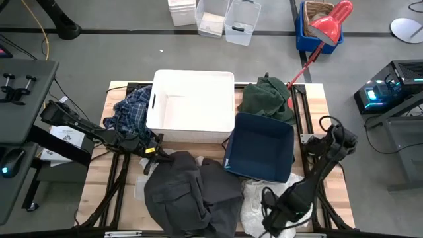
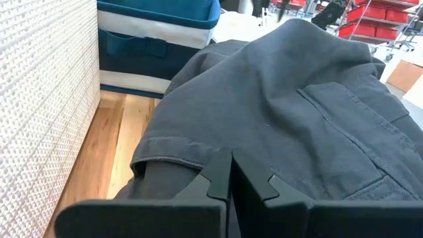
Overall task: Sort clothes
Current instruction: Put the right white shirt into the blue bin
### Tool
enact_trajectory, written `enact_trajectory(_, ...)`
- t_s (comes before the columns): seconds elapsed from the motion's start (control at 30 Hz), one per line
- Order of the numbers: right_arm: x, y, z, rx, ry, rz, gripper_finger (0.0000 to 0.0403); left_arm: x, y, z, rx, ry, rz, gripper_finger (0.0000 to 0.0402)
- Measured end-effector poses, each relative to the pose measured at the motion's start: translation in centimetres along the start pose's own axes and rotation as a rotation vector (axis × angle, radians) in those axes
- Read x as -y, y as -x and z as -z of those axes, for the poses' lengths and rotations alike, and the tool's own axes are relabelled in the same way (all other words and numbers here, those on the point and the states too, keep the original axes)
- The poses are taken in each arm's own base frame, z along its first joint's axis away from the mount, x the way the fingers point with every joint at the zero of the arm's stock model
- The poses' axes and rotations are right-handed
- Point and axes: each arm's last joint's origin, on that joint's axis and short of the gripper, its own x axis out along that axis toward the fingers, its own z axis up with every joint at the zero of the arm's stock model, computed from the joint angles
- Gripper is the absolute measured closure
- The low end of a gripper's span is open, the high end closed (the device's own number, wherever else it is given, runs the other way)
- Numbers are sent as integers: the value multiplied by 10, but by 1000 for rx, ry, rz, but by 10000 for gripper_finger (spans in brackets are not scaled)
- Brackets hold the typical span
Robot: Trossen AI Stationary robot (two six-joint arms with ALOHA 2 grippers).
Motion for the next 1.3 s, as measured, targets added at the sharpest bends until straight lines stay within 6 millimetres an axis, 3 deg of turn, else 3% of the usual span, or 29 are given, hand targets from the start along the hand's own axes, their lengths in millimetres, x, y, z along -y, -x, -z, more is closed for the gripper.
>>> enact_trajectory(0.17,-1,-25,-10,60,-86,133,150,0,0,0,0,0,0,401)
enact_trajectory(0.3,-5,-57,-18,63,-108,238,150,0,0,0,0,0,0,401)
enact_trajectory(0.47,-16,-97,-29,-3,-71,266,150,0,0,0,0,0,0,401)
enact_trajectory(0.6,-19,-115,-34,-45,-26,281,158,0,0,0,1,0,0,401)
enact_trajectory(0.7,-20,-120,-35,-61,23,283,204,0,0,0,0,0,0,401)
enact_trajectory(0.83,-21,-122,-33,-50,79,272,355,0,0,0,0,0,0,401)
enact_trajectory(0.87,-21,-121,-33,-47,86,270,373,0,0,0,0,0,0,401)
enact_trajectory(0.97,-22,-114,-30,-26,108,268,375,0,0,0,0,0,0,401)
enact_trajectory(1.1,-24,-83,-16,98,149,270,377,0,0,0,0,0,0,401)
enact_trajectory(1.3,-17,2,14,251,127,152,378,0,0,0,0,0,0,401)
